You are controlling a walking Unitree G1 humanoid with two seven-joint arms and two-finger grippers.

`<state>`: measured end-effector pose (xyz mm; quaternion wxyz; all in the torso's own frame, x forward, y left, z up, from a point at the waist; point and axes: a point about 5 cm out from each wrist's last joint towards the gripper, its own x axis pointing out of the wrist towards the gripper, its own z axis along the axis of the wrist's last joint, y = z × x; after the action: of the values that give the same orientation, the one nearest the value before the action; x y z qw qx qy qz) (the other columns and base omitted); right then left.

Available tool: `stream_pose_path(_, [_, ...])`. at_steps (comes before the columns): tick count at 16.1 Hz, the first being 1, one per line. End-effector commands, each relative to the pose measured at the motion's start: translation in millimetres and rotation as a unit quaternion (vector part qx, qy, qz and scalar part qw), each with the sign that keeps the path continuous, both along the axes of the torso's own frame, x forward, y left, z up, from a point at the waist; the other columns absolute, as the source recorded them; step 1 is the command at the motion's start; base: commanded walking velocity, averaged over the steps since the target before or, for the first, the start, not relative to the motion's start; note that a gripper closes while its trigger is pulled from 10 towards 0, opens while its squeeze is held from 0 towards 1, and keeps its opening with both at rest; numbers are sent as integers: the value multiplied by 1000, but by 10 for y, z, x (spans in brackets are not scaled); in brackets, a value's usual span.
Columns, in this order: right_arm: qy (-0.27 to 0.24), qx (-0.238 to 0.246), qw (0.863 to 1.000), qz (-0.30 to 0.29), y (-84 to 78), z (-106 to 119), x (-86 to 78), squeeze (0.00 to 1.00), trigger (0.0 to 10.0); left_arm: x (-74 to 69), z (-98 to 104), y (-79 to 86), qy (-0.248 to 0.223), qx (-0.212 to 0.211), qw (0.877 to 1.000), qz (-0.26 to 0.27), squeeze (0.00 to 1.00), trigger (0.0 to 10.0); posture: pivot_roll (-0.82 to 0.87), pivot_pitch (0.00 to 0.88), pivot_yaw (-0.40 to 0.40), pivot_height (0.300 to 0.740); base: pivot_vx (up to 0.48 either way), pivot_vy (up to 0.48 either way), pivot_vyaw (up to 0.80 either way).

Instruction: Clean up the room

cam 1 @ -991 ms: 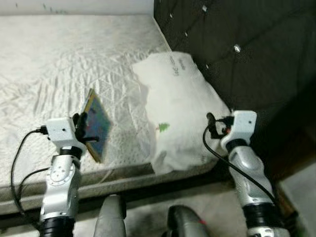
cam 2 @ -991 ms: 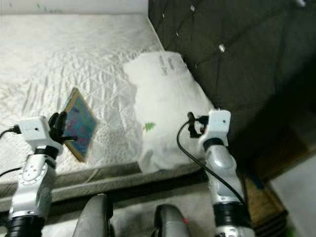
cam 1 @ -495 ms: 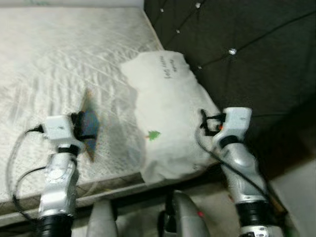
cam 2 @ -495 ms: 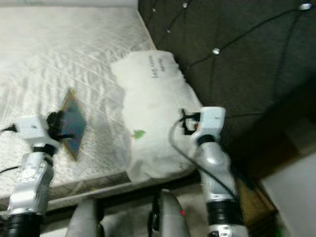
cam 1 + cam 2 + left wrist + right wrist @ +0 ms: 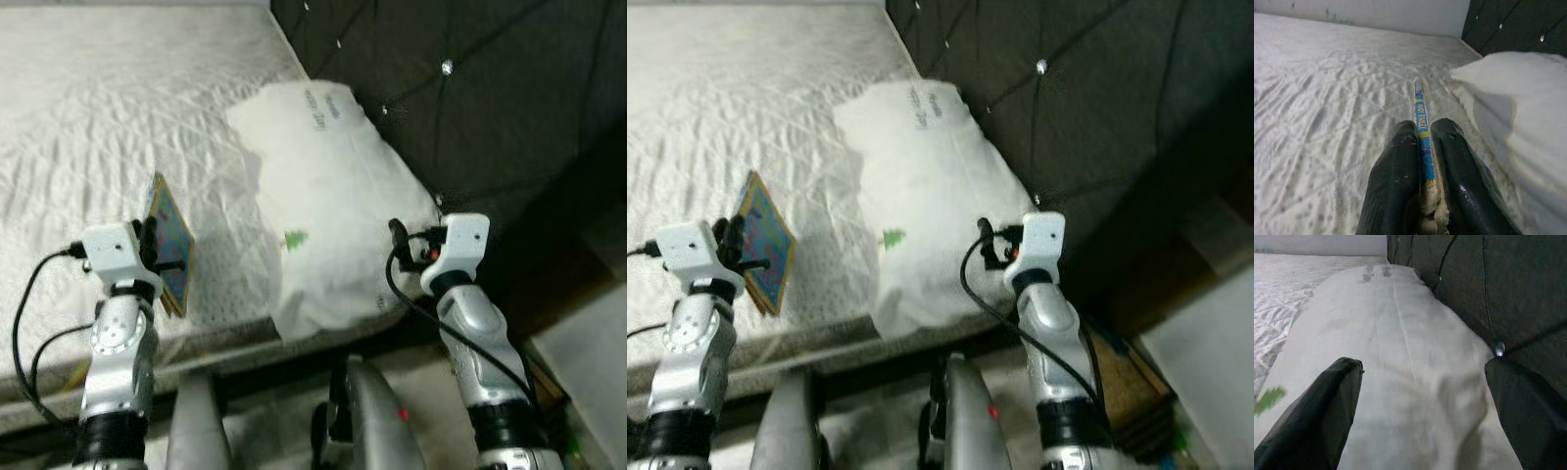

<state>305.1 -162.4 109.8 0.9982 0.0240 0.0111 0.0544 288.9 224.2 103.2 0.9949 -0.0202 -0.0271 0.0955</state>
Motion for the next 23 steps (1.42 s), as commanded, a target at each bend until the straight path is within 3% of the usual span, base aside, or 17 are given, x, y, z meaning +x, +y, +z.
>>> stream_pose_path(1, [0,1,1000,-4,-34,17,-7,0,10000,41,104,20,-28,0,1000,-1,0,10000,44,119,-100,554,0,0,0])
stream_pose_path(3, [4,5,1000,2,-31,23,-2,0,10000,108,153,52,-41,-22,999,-7,0,10000,41,128,-105,554,0,0,0])
stream_pose_path(6, [55,69,988,123,147,48,-125,0,10000,255,286,102,-92,-76,993,-18,0,10000,14,161,-119,554,0,0,0])
stream_pose_path(8, [76,72,980,170,173,57,-268,0,10000,312,302,97,-113,-87,989,-35,0,10000,-17,177,-124,554,0,0,0])
stream_pose_path(15, [89,44,982,159,-83,173,-539,0,10000,539,384,147,-157,-116,980,-41,0,10000,-152,206,-149,554,0,0,0])
stream_pose_path(17, [80,38,983,161,-118,278,-570,0,10000,673,353,5,-153,-209,965,-53,0,10000,-179,212,-167,554,0,0,0])
stream_pose_path(20, [74,31,982,173,-133,344,-578,0,10000,703,191,-256,-131,-288,946,-63,0,10000,-198,220,-184,554,0,0,0])
stream_pose_path(23, [69,35,980,182,-93,377,-551,0,10000,659,26,-417,-109,-340,932,-57,0,10000,-191,227,-185,554,0,0,0])
